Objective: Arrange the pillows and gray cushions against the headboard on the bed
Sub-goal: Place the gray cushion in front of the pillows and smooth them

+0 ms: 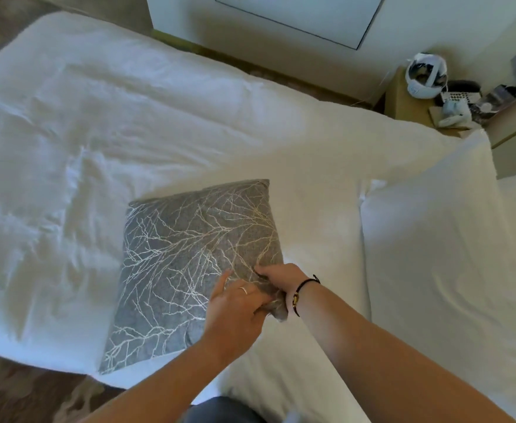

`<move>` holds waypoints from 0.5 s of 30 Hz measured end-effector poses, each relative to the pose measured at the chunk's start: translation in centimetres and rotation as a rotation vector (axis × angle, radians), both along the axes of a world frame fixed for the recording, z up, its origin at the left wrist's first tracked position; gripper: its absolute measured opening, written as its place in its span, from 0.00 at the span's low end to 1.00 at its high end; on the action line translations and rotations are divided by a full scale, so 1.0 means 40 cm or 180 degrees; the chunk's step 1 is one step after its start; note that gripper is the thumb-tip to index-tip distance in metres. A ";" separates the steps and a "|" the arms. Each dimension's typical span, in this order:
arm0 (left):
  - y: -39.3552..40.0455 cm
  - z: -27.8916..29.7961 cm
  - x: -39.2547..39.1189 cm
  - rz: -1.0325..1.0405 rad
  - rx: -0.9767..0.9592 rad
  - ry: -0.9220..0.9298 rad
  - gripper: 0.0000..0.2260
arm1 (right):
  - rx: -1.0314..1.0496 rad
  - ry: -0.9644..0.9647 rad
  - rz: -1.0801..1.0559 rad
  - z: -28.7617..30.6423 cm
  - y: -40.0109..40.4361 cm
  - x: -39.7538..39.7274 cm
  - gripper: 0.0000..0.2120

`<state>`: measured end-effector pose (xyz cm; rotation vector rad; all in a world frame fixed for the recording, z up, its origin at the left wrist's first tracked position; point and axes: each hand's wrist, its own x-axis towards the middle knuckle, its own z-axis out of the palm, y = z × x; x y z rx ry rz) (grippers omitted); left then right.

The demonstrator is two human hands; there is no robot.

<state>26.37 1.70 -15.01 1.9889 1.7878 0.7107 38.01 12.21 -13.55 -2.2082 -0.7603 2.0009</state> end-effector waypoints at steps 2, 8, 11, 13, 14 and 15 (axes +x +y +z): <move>-0.025 -0.004 0.030 0.0024 -0.0179 -0.0030 0.09 | 0.0405 -0.0517 0.0472 -0.001 -0.024 0.029 0.13; -0.006 0.034 0.040 0.0316 -0.0516 0.0133 0.36 | 0.1702 -0.0523 0.0375 0.075 -0.052 0.062 0.16; 0.016 0.083 0.071 0.0341 -0.0477 -0.0012 0.49 | 0.2561 -0.0922 0.0858 0.173 -0.037 0.124 0.25; 0.032 0.126 0.133 0.0229 -0.0401 -0.0241 0.53 | 0.2986 -0.1100 0.1042 0.249 -0.034 0.193 0.25; 0.041 0.147 0.174 0.0188 -0.0337 -0.0376 0.54 | 0.3152 -0.1161 0.1060 0.286 -0.035 0.232 0.25; 0.047 0.167 0.216 0.0156 -0.0287 -0.0545 0.55 | 0.3311 -0.1179 0.1038 0.319 -0.038 0.274 0.25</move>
